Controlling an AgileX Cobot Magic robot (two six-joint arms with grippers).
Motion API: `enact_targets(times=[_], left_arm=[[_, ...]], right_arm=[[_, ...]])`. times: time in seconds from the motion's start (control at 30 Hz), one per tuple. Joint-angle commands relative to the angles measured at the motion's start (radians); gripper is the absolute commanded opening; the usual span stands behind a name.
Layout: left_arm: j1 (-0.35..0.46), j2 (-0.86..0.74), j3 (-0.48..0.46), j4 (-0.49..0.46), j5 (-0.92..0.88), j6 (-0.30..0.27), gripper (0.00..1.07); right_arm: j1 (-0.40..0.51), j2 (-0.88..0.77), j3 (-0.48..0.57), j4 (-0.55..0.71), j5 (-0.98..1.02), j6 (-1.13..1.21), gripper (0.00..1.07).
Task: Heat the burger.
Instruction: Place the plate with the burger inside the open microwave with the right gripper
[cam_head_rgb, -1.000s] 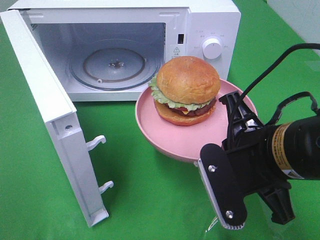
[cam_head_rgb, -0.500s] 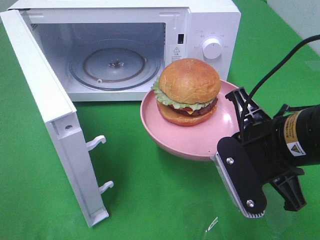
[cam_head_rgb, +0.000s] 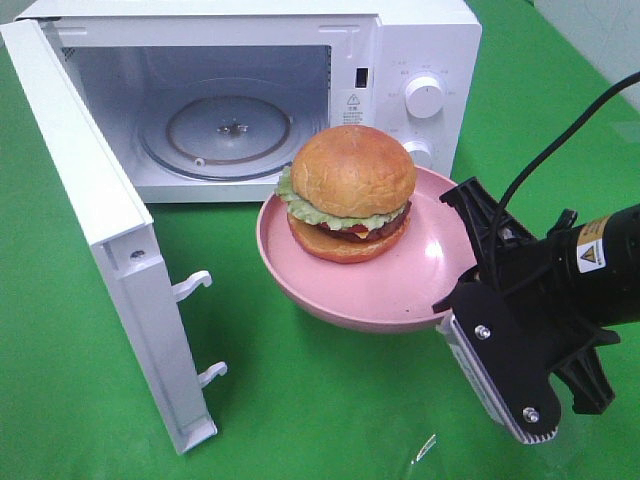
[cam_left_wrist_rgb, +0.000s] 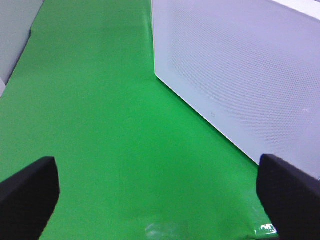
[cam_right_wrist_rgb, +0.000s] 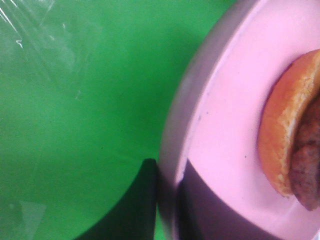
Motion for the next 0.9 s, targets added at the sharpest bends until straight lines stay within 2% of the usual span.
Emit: enact_targets(times=[0.03,0.07,0.13,0.63,0.9], left_arm=[[0.001,-0.017,0.0,-0.006,0.001,-0.005,1.0],[0.001,-0.017,0.0,-0.006,0.001,-0.005,1.0],[0.001,-0.017,0.0,-0.006,0.001,-0.005,1.0],[0.001,-0.017,0.0,-0.006,0.001,-0.005,1.0],[0.001,-0.017,0.0,-0.006,0.001,-0.005,1.0]], right_arm=[[-0.005,-0.012,-0.01,0.1,-0.071,-0.106,0.0],[-0.005,-0.012,-0.01,0.142,-0.071,-0.153,0.0],[-0.005,-0.012,-0.01,0.15,-0.071,-0.164,0.0],[-0.001,-0.009,-0.014,0.117,-0.072,-0.141,0.0],[-0.001,0.002,-0.055,0.121,-0.061,-0.141,0.0]])
